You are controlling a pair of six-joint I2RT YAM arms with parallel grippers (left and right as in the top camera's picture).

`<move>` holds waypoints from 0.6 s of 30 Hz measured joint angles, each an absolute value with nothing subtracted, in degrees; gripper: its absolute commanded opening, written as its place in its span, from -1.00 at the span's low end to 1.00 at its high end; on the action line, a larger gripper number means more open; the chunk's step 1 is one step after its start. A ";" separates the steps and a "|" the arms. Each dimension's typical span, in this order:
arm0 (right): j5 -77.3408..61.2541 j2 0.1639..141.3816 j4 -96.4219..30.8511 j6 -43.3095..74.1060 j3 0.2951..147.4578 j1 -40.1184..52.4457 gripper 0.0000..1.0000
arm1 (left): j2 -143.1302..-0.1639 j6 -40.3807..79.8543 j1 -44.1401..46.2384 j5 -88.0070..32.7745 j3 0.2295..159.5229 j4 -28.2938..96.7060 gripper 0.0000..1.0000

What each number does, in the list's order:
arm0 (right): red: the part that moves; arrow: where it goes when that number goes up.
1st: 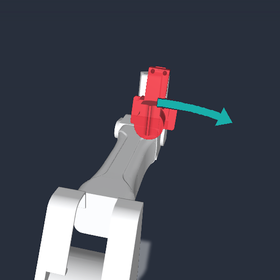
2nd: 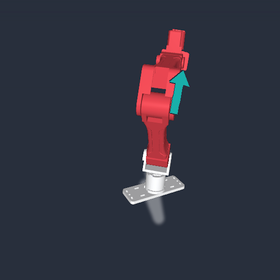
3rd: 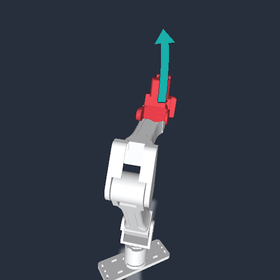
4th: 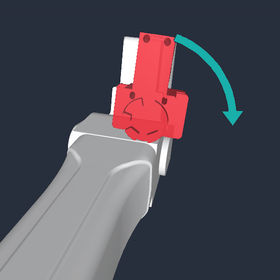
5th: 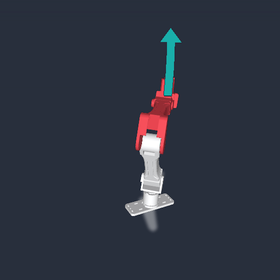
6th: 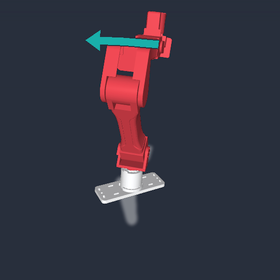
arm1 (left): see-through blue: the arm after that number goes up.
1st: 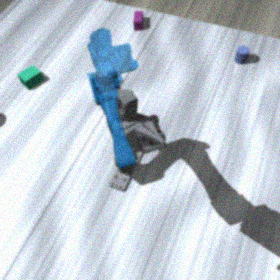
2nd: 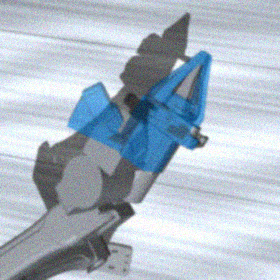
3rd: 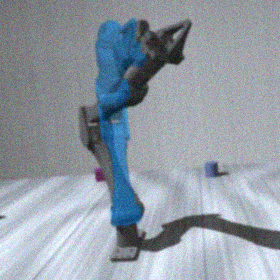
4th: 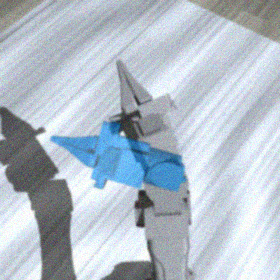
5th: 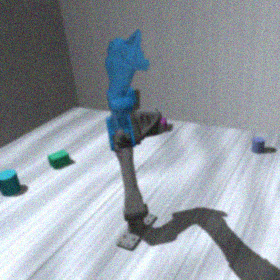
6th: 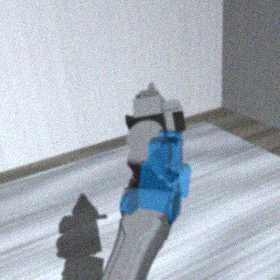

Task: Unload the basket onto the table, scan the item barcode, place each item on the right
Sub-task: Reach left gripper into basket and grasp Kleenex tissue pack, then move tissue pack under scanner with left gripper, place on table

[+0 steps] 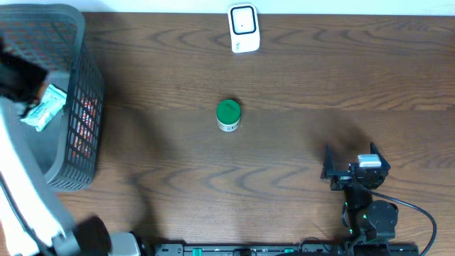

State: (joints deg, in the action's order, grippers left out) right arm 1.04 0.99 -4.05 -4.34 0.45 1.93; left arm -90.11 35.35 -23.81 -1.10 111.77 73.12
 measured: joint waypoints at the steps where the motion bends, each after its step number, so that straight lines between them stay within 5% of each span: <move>1: 1.04 0.99 -4.05 -4.34 0.45 1.93 0.98 | -88.49 35.88 -21.08 -1.10 111.79 73.12 0.14; 9: 1.02 0.99 -4.05 -4.34 0.45 1.93 0.99 | -87.29 45.65 10.15 3.99 111.28 72.47 0.14; 18: 1.04 0.99 -4.08 -4.34 0.45 1.93 0.98 | -104.14 54.92 36.69 9.54 108.90 60.82 0.14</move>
State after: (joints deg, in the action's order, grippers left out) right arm 1.04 0.99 -4.08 -4.34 0.45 1.93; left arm -104.14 54.92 36.69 9.54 108.90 60.82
